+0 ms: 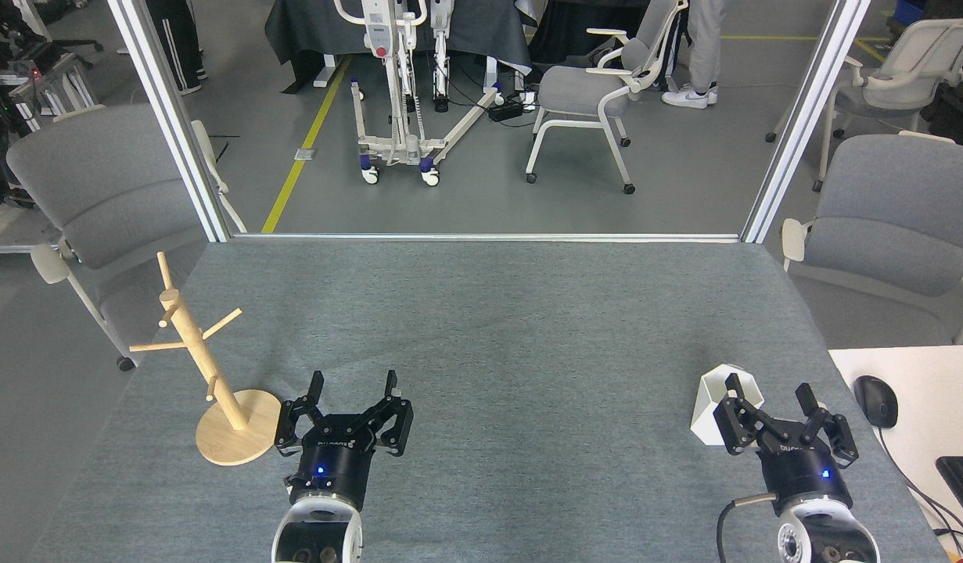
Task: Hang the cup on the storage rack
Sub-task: 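Move the right gripper toward the white hexagonal cup, then close the right gripper on the white cup's rim, then lift the white cup with the right gripper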
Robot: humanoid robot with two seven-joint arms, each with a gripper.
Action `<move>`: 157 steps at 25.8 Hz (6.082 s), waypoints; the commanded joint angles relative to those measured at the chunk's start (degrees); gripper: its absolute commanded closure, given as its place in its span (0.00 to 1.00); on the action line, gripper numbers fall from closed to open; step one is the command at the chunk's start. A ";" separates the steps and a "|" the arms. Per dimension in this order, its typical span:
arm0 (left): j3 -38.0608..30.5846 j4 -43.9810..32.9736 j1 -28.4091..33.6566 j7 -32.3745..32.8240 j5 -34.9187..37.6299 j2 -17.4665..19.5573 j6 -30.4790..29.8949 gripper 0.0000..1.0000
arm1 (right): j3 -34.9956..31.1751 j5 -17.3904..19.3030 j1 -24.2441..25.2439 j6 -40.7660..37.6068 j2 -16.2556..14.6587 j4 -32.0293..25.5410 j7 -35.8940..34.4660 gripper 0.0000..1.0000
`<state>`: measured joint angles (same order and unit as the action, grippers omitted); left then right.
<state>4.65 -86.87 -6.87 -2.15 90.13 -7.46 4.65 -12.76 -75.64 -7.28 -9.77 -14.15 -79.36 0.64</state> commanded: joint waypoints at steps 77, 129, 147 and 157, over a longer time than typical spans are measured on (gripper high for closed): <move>-0.78 3.55 -0.25 0.74 -0.04 -0.09 1.59 0.01 | 2.65 -11.02 -11.27 0.71 -0.44 26.19 -7.40 0.00; -0.69 5.57 -1.84 0.74 -3.20 -0.01 2.03 0.01 | 5.47 -11.11 -20.41 0.98 -1.59 39.37 -9.16 0.00; -0.69 5.48 -1.66 0.74 -3.20 0.08 1.94 0.01 | 5.55 -11.29 -21.11 1.42 -1.76 41.83 -10.48 0.02; -0.51 0.65 -0.08 0.65 -3.38 0.17 0.36 0.01 | 5.47 -11.99 -20.93 1.24 -1.67 41.75 -12.06 0.63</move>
<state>3.98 -84.31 -7.65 -1.49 86.77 -7.31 5.60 -7.26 -87.37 -28.25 -8.61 -15.85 -37.55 -11.33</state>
